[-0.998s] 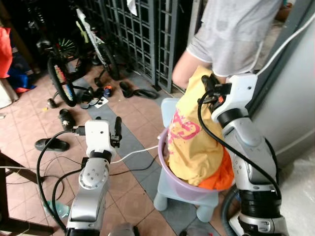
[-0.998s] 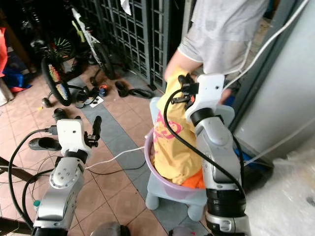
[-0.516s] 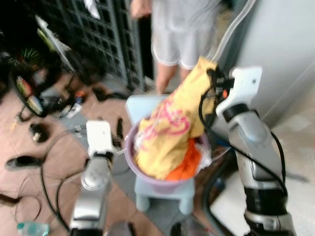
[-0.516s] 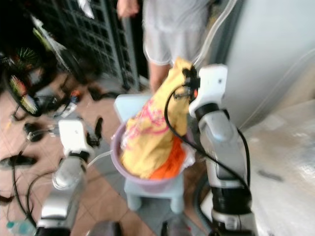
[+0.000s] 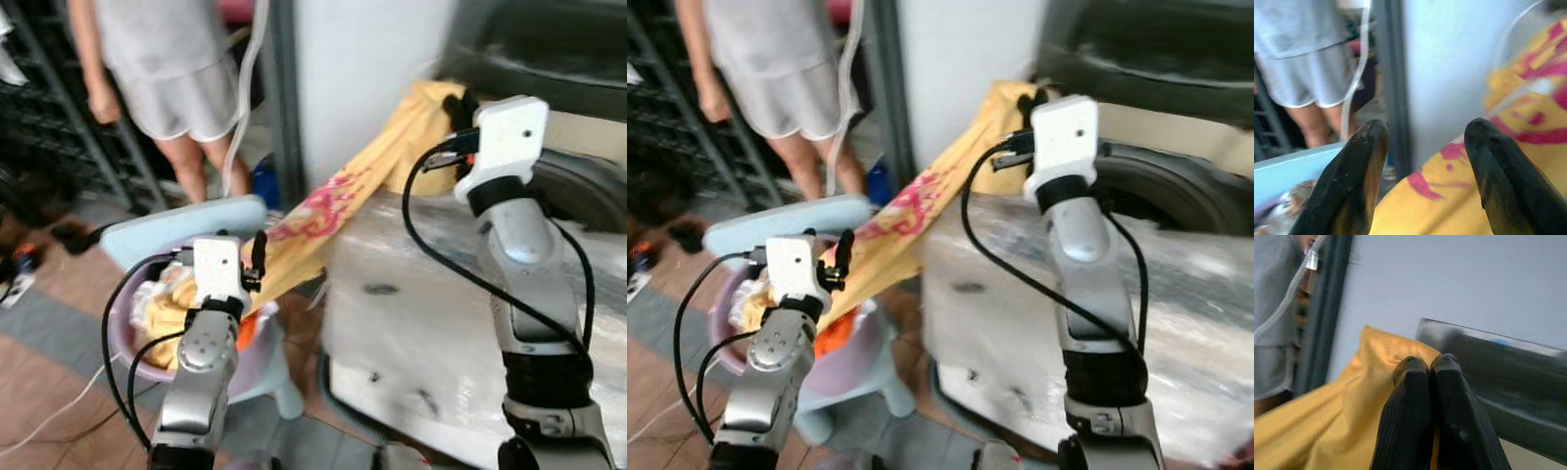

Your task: Clothes washing

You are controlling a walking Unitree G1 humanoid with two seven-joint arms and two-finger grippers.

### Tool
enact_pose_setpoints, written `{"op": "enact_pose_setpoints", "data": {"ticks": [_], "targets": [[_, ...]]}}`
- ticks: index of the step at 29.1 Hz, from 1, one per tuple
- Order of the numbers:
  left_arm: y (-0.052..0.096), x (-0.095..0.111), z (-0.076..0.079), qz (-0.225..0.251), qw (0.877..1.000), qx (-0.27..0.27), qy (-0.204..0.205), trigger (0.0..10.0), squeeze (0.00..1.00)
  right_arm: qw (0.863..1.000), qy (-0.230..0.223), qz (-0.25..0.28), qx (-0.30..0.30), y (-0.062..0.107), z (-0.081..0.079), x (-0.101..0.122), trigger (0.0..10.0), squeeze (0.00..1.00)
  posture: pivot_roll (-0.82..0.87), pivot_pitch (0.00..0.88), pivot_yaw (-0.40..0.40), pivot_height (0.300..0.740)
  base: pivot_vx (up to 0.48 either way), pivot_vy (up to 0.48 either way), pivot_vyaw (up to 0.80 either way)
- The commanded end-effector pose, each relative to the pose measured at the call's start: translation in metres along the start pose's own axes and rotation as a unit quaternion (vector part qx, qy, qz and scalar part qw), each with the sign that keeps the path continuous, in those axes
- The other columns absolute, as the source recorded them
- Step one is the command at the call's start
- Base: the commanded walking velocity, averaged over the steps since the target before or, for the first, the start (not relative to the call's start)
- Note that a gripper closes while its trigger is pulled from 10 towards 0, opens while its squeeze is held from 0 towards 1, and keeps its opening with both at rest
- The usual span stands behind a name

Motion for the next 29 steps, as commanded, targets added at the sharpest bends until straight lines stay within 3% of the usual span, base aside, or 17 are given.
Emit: {"op": "enact_pose_setpoints", "data": {"ticks": [1,7,12,17,25,29], "targets": [[-0.001,-0.004,-0.002,-0.007,1.000,0.007,0.003,10.0,0.00,0.999,0.013,0.041,-0.020,-0.010,0.008,0.020,10.0,0.00,-0.08,0.000,0.060,0.740,0.000,0.000,-0.76],[-0.003,-0.003,0.001,-0.005,1.000,0.007,0.007,10.0,0.00,0.992,0.045,0.069,-0.094,-0.039,0.057,0.044,10.0,0.00,-0.09,0.000,0.059,0.740,0.000,0.000,-0.76],[-0.005,0.001,0.001,0.002,1.000,0.006,0.007,10.0,0.00,0.989,0.051,0.080,-0.112,-0.053,0.074,0.058,10.0,0.00,-0.08,0.000,0.052,0.740,0.000,0.000,-0.76],[-0.006,0.002,-0.008,0.005,1.000,0.025,0.009,10.0,0.00,0.992,0.042,0.068,-0.101,-0.053,0.070,0.048,10.0,0.00,-0.08,0.000,0.045,0.740,0.000,0.000,-0.76],[0.001,-0.002,-0.002,-0.002,1.000,0.015,0.011,10.0,0.00,0.997,0.025,0.038,-0.057,-0.046,0.052,0.026,10.0,0.00,-0.08,0.000,0.049,0.740,0.000,0.000,-0.76],[0.000,-0.006,-0.005,-0.012,1.000,0.022,0.012,10.0,0.00,1.000,-0.007,-0.028,-0.006,-0.038,0.034,-0.004,10.0,0.00,-0.08,0.000,0.048,0.740,0.000,0.000,0.00]]}}
Point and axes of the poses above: a point about 5 cm out from each wrist's last joint towards the gripper, its own y axis pointing back from the gripper into the wrist, its own x axis along the axis of the wrist's last joint, z = x × y, the point moved 3 cm from there along -y, pointing out of the wrist towards the gripper, and after that the axes turned 15 degrees about -y, right-handed, at the moved point
